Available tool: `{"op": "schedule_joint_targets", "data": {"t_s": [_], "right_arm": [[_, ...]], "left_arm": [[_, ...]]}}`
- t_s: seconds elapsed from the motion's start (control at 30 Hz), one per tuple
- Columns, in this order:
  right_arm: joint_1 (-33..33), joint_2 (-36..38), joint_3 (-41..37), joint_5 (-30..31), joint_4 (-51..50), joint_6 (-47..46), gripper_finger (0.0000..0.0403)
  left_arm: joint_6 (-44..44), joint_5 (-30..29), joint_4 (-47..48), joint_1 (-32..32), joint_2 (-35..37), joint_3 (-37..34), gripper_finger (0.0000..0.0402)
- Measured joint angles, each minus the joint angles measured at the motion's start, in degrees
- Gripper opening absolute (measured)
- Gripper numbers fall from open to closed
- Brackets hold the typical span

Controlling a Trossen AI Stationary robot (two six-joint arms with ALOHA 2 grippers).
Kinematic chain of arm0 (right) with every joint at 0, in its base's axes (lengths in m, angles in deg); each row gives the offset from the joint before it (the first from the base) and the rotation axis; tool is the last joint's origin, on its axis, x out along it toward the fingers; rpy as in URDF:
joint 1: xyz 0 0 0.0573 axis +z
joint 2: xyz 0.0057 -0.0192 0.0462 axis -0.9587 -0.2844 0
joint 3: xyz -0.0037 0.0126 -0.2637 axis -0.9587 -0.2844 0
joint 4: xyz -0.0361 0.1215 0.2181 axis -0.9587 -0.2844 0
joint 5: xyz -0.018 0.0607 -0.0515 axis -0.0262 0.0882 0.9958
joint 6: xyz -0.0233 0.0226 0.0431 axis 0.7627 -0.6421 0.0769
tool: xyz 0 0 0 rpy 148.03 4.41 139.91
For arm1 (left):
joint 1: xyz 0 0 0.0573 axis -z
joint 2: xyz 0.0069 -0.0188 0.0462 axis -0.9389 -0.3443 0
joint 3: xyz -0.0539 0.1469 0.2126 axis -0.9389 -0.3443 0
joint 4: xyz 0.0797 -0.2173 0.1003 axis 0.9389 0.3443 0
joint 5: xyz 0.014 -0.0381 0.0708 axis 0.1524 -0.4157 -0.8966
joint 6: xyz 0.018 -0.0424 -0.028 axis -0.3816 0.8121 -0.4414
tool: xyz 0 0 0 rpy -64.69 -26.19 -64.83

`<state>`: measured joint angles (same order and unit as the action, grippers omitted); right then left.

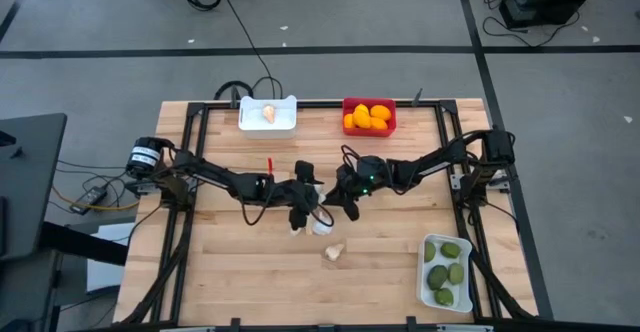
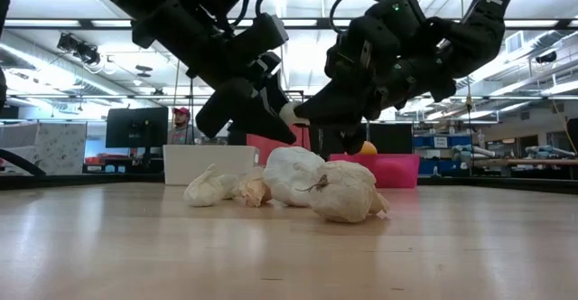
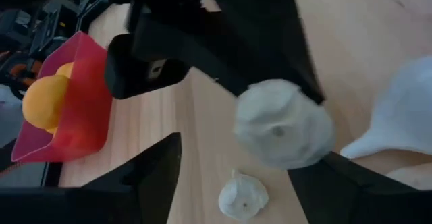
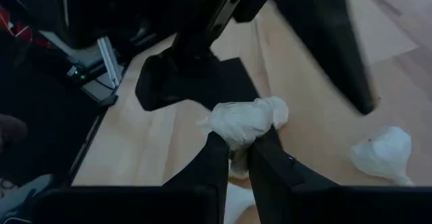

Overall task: Sort produce into baskets
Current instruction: Put the white garlic into the top white bin

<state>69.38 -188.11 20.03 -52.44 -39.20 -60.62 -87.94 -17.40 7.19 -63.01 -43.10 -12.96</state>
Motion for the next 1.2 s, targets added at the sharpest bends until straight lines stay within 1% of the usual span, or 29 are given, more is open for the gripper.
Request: {"op": "schedule_joint_targets", "data": {"t_s": [0.13, 0.33, 0.47, 0.63, 0.87, 1.1, 1.2], "right_arm": [[0.0, 0.0, 0.0, 0.4, -1.3, -0.4, 0.0062], [-0.2, 0.0, 0.0, 0.3, -2.0, -0.8, 0.006], [-0.2, 0.0, 0.0, -0.4, -1.6, -0.4, 0.006], [-0.2, 0.0, 0.0, -0.4, -1.6, -0.2, 0.006], [-0.2, 0.0, 0.0, -0.4, -1.7, 0.0, 0.006], [-0.2, 0.0, 0.0, -0.5, -1.5, 0.4, 0.0059], [-0.2, 0.0, 0.0, -0.5, -1.5, 0.5, 0.0059]], "left_arm": [[-1.3, -0.2, -0.5, 1.5, 0.0, 0.0, 0.0273], [-5.9, -1.2, -0.6, 4.3, 0.0, 0.0, 0.0247], [-5.9, -1.2, -2.6, 4.4, 0.0, 0.0, 0.0227], [-6.0, -1.3, -5.5, 4.4, 0.0, 0.0, 0.0213], [-6.0, -1.5, -2.6, 4.4, 0.0, 0.0, 0.0193], [-5.9, -1.6, -2.4, 4.4, 0.0, 0.0, 0.019], [-5.9, -2.3, -2.0, 4.4, 0.0, 0.0, 0.0182]]}}
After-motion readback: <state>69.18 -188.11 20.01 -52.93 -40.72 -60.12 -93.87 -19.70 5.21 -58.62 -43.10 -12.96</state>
